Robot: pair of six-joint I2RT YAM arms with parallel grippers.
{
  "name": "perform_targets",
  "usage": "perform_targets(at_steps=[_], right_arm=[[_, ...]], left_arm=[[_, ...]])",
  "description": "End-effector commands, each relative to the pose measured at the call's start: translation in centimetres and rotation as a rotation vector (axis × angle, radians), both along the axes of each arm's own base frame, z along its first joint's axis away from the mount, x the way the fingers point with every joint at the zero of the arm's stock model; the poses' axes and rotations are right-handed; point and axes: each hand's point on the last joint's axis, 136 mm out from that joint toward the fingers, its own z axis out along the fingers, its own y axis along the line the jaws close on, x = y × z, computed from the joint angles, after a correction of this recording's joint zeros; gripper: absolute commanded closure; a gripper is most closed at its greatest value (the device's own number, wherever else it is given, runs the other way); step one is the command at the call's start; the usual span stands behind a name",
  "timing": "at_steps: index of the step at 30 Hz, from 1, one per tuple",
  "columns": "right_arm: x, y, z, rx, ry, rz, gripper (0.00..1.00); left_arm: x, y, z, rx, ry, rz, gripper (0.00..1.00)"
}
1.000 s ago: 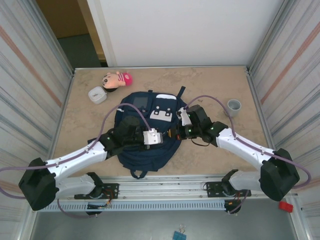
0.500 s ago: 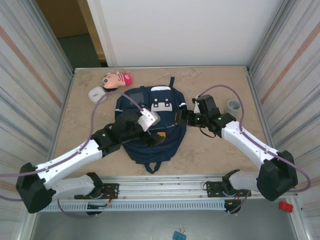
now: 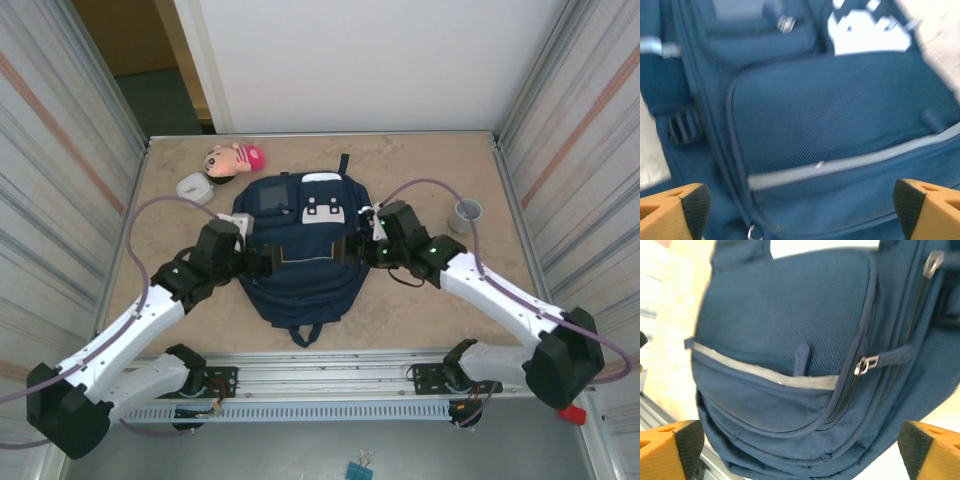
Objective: Pack the student bag
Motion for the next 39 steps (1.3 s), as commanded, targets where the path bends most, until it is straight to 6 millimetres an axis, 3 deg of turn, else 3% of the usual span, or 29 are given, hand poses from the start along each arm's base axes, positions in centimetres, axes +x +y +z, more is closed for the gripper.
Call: perform_targets(at_steps=[1, 4, 8, 11, 14, 19, 24, 29, 34, 39], right_arm=[[-1.1, 0.1, -5.5, -0.067, 0.146, -0.020, 0.02], [-1.0, -0.9, -9.6, -0.139, 0.218, -0.079, 0.08], [-0.7, -2.0, -12.6, -0.171, 0.252, -0.134, 0.16], [-0.2, -2.6, -13.8, -0.168, 0.261, -0.166, 0.22], [0.5, -3.1, -14.0, -0.127, 0.275, -0.193, 0.26], [2.0, -5.2, -11.9, -0.130, 0.227, -0.232, 0.26], [3.2, -8.0, -11.1, -0.108, 0.226, -0.269, 0.26], [3.4, -7.8, -10.8, -0.081, 0.231, -0.240, 0.25], [3.7, -9.3, -8.0, -0.125, 0.159, -0.250, 0.19], [4.3, -13.4, -1.2, -0.177, -0.048, -0.313, 0.11]], left_arm=[[-1.6, 1.8, -4.6, 0.017, 0.132, 0.123, 0.09], [-2.4, 2.8, -8.5, 0.046, 0.203, 0.174, 0.14], [-2.7, 2.0, -12.0, 0.027, 0.265, 0.166, 0.30], [-1.8, 0.6, -12.6, -0.014, 0.259, 0.136, 0.43], [-0.1, -1.5, -11.5, -0.059, 0.212, 0.088, 0.49], [3.5, -5.4, -9.2, -0.078, 0.121, 0.016, 0.49], [6.8, -8.9, -9.6, -0.091, 0.114, -0.048, 0.49], [8.6, -11.1, -9.5, -0.121, 0.119, -0.071, 0.45], [8.4, -9.9, -6.0, -0.083, 0.025, -0.040, 0.34], [7.7, -4.5, 1.4, 0.062, -0.201, 0.050, 0.18]])
